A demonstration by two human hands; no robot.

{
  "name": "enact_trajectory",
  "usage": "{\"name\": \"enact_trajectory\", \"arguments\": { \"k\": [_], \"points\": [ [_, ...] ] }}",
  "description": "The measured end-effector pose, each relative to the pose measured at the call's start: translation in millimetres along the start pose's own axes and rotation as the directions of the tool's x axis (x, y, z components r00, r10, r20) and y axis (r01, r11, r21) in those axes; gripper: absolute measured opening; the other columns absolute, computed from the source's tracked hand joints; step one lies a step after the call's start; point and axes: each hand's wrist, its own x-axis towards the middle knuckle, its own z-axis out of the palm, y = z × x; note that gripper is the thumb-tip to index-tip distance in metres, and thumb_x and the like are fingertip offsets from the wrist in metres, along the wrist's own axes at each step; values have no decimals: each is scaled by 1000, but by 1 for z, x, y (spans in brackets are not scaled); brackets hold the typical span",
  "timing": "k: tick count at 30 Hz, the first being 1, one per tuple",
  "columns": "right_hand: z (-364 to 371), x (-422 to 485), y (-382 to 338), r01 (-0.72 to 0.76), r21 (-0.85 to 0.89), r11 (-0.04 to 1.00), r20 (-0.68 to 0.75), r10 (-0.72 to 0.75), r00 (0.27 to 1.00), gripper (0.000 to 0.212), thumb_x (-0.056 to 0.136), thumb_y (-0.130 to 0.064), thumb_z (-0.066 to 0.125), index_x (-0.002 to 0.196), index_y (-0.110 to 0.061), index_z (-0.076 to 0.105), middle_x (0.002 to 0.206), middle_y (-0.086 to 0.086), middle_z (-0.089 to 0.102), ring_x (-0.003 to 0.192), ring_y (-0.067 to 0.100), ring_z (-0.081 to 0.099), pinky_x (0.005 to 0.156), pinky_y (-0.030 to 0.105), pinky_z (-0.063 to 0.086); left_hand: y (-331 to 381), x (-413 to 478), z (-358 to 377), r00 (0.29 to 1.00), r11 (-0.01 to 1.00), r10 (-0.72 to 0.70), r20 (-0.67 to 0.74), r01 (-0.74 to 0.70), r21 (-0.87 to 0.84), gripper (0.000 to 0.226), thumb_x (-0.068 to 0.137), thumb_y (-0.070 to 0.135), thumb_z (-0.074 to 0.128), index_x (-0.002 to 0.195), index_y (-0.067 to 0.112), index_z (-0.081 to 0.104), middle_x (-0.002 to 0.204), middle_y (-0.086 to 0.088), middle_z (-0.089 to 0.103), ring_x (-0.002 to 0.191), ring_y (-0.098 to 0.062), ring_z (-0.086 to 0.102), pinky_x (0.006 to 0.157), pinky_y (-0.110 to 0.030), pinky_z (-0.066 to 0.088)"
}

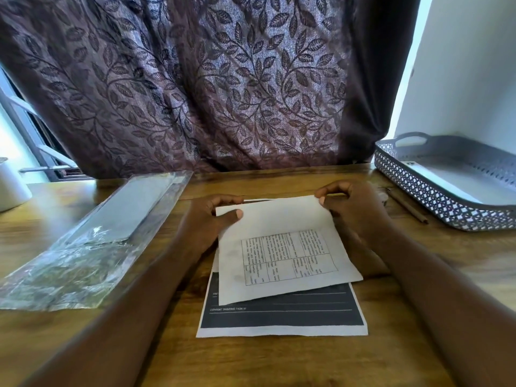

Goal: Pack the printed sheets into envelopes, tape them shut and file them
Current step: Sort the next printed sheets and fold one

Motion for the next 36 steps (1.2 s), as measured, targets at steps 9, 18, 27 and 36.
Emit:
{"name": "enact_trajectory", "arguments": {
  "k": [9, 18, 27, 36],
  "points": [
    [35, -14, -16, 480, -380, 791, 213, -430, 877, 25, 98, -41, 50, 106, -29, 71, 97, -12, 74, 85, 7, 65, 100, 42, 46, 19, -16, 14, 957, 930, 287, -32, -271, 247, 9, 88, 26, 75, 95, 28, 79, 87, 26, 73, 87, 10, 66, 74, -8, 45],
    [34, -8, -17, 479, -430, 766, 246, -411, 878, 27, 91, -47, 52, 93, -31, 74, 85, -12, 75, 80, 14, 66, 96, 50, 47, 19, -12, 11, 969, 962, 227, -102, -207, 179, 14, 84, 21, 78, 83, 35, 77, 83, 31, 71, 88, 11, 65, 78, -11, 44],
    [6, 6, -2, 314, -351, 882, 214, -251, 944, 12, 93, -25, 70, 97, -20, 80, 95, -8, 77, 88, 10, 69, 84, 40, 57, 13, -5, 2, 974, 969, 188, -123, -163, 188, 6, 86, 23, 77, 88, 28, 80, 89, 20, 75, 87, 7, 66, 84, -30, 54],
    [0, 6, 3, 258, -197, 946, 185, -222, 957, 12, 92, -13, 71, 99, -18, 79, 92, -10, 77, 87, 5, 70, 82, 31, 58, 11, -1, -2, 982, 977, 106, -158, -73, 201, 5, 88, 28, 75, 90, 28, 78, 94, 17, 74, 92, -5, 66, 90, -40, 54]
  ]
}}
